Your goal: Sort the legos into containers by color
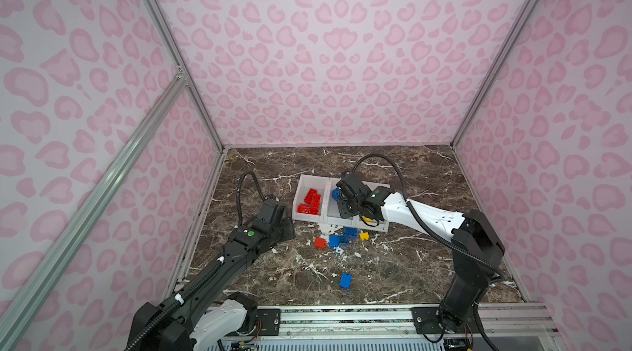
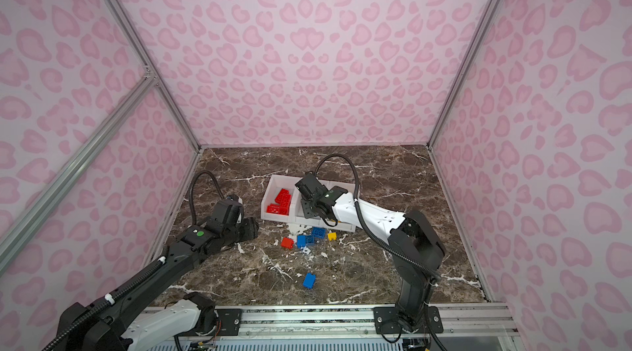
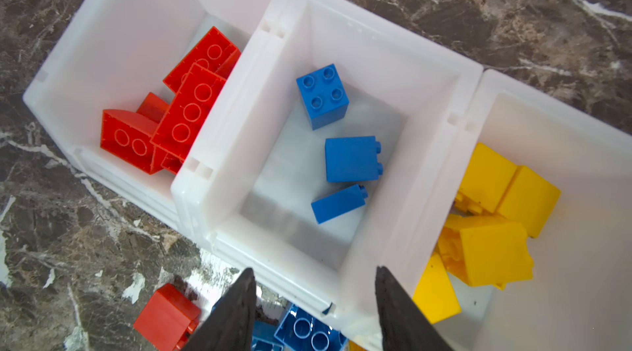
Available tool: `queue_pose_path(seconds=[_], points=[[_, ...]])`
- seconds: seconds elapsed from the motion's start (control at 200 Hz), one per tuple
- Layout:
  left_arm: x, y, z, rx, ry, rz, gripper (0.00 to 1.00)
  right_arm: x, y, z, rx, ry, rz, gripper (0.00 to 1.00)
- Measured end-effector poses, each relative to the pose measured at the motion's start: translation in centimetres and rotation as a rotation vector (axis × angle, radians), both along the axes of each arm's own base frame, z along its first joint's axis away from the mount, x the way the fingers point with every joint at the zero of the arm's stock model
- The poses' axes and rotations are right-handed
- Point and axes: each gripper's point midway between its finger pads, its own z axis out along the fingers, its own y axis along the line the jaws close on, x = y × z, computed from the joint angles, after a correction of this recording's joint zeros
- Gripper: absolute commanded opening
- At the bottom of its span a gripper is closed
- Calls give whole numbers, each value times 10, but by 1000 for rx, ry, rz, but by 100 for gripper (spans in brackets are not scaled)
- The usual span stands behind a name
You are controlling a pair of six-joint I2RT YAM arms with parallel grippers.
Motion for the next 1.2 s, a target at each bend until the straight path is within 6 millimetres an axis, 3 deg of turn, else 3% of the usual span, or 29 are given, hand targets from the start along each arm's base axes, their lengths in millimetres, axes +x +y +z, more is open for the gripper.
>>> queue_pose_path(seconds=[0.25, 0.46, 0.57, 0.755, 0.995, 1.205], points=[[-5, -12, -2, -9, 4, -45, 63, -42, -2, -5, 3, 19, 37, 57], [-36, -67, -10, -14, 22, -275, 64, -65, -41, -8, 8, 24, -38, 57], [-66, -102, -26, 1, 68, -417, 64, -68, -62, -5, 23, 11, -96, 57], [-110, -138, -56, 71, 157, -573, 64, -65, -102, -2, 49, -10, -209, 57], [-132, -188, -60, 99, 167, -701, 64, -60, -141, 11, 81, -50, -310, 57], [-138, -202, -68, 139, 192, -733, 64, -67, -159, 15, 96, -75, -337, 57]])
